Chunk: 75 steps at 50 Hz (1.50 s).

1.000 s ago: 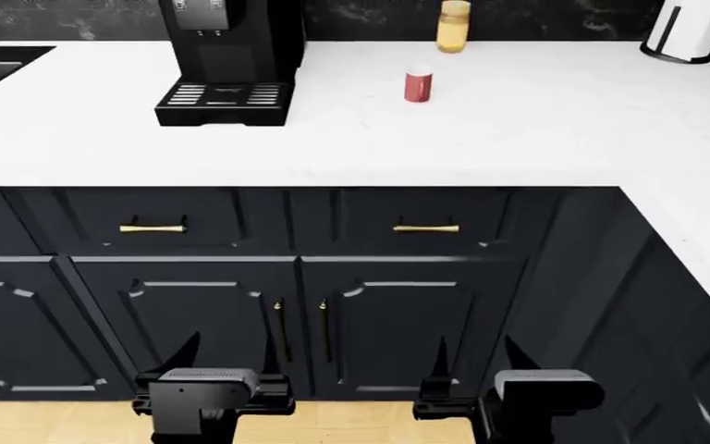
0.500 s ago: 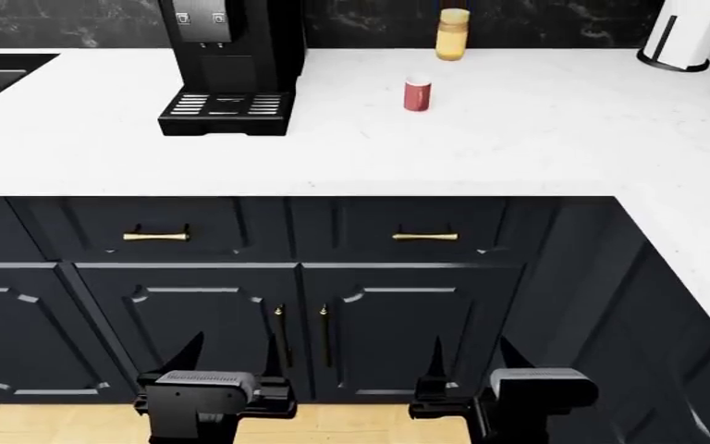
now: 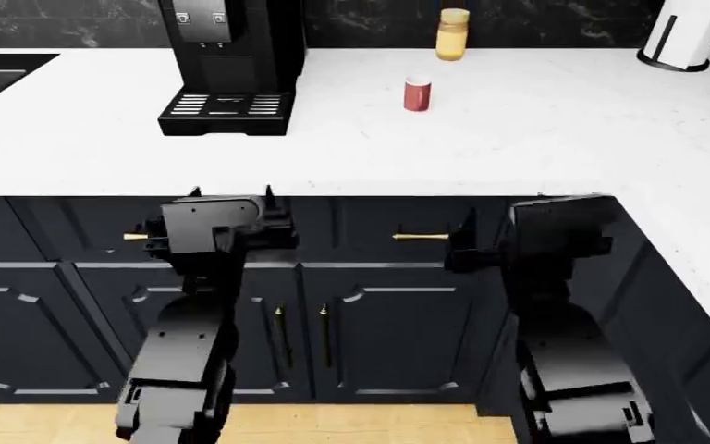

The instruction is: A wet mug is on the counter and needs to be dried. Pick it up and place it upside down in the open cabinet.

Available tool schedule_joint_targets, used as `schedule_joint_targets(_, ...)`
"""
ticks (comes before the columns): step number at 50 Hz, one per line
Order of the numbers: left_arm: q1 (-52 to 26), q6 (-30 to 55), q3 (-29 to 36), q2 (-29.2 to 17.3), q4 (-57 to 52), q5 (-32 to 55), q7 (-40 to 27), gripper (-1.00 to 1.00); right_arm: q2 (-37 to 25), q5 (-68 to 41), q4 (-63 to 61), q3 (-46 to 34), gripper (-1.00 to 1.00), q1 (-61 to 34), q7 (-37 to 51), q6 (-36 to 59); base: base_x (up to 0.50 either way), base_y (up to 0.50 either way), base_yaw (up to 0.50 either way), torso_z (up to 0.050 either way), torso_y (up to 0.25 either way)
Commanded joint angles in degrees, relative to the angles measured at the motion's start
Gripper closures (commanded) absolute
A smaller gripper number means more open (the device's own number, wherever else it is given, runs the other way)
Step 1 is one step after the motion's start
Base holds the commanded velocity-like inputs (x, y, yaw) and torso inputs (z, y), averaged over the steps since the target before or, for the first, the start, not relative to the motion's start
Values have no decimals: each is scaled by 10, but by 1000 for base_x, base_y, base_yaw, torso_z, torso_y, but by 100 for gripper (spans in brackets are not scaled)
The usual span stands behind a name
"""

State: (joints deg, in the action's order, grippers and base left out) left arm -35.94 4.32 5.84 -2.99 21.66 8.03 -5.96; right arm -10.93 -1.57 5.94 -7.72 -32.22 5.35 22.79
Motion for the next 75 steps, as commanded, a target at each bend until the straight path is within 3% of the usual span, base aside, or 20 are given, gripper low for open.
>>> schedule_joint_targets(1, -399, -51, 40, 29, 473, 54, 22, -100, -27, 2, 364, 21, -100, -363, -21, 63, 0, 0, 0, 0, 0)
schedule_joint_targets(5, -433, -38, 100, 29, 532, 108, 31, -100, -18, -3, 477, 22, -100, -405, -29, 18, 0, 0, 0, 0, 0)
schedule_joint_targets(11, -433, -9, 124, 29, 533, 112, 33, -100, -4, -1, 573, 16, -100, -435, -32, -16, 0, 0, 0, 0, 0)
schedule_joint_targets(25, -431, 1, 130, 28, 533, 114, 42, -100, -11, -25, 560, 37, -100, -419, -42, -9, 0, -129, 0, 0, 0)
schedule_joint_targets(42, -431, 18, 75, 28, 533, 76, 51, -100, -8, -25, 571, 31, -100, -419, -37, -25, 0, -353, 0, 0, 0)
schedule_joint_targets(75, -433, 31, 26, 28, 533, 36, 64, -100, 0, -25, 642, 23, -100, -445, -46, -62, 499, 0, 0, 0, 0)
